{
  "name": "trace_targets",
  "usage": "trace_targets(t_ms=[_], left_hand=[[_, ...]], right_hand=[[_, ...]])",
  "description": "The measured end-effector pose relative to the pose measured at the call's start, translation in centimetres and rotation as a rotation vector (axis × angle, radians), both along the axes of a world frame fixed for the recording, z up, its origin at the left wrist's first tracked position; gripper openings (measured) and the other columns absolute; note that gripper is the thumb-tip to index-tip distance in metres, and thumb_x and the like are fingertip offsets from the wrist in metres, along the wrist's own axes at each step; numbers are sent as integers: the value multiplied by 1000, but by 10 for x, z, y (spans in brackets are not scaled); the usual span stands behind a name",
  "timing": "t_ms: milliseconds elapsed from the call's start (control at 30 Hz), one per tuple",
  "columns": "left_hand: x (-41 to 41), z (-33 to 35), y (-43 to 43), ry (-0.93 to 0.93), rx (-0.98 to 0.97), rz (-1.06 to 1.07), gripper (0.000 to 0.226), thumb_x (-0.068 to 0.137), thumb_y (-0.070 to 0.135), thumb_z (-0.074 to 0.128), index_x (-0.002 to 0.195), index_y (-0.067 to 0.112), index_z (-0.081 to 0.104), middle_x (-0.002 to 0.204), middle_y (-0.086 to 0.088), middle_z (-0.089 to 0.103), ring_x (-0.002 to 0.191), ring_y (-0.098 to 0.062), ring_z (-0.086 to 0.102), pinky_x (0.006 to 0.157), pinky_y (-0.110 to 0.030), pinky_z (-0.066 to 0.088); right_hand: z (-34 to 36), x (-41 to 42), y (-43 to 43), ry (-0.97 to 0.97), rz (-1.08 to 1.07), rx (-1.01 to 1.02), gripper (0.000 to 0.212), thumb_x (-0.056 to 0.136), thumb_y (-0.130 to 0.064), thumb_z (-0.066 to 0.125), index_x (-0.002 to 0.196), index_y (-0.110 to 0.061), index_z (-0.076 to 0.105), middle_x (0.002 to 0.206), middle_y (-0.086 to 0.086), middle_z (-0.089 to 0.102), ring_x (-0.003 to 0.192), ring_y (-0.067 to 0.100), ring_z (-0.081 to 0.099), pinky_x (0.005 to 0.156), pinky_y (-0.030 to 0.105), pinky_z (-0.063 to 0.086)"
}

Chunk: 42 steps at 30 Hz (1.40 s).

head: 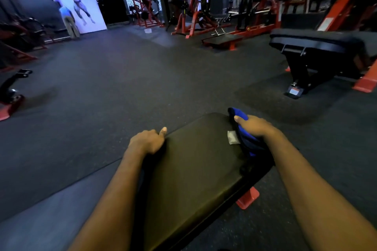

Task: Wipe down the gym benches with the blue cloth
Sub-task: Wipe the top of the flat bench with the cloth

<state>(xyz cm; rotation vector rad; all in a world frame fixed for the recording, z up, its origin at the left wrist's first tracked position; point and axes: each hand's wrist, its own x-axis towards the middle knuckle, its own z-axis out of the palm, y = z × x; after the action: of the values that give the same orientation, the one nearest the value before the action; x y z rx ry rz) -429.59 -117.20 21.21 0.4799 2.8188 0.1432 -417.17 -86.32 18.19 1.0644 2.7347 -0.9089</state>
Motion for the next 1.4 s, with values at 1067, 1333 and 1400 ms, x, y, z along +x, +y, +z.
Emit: trace_targets(t_ms=[1067, 1333, 1400], left_hand=[[-19, -11, -34, -154, 159, 23, 63, 104, 52, 21, 136, 6, 48, 138, -19, 50, 123, -32, 52, 107, -45, 40], [-18, -13, -45, -117, 146, 22, 60, 104, 50, 23, 134, 8, 52, 136, -19, 52, 120, -33, 54, 105, -47, 42], [-18, -14, -49, -98, 141, 28, 60, 104, 51, 22, 132, 8, 53, 134, -19, 54, 118, -33, 55, 104, -47, 43]], right_hand=[[44, -104, -56, -111, 297, 247, 67, 87, -69, 45, 137, -25, 56, 143, 10, 53, 125, 32, 53, 105, 41, 41], [43, -111, -108, -88, 552, 398, 56, 90, -70, 42, 126, -33, 64, 135, 8, 60, 123, 31, 54, 96, 39, 41], [48, -113, -98, -139, 468, 361, 61, 90, -69, 43, 132, -28, 60, 141, 7, 56, 127, 31, 51, 100, 40, 39]])
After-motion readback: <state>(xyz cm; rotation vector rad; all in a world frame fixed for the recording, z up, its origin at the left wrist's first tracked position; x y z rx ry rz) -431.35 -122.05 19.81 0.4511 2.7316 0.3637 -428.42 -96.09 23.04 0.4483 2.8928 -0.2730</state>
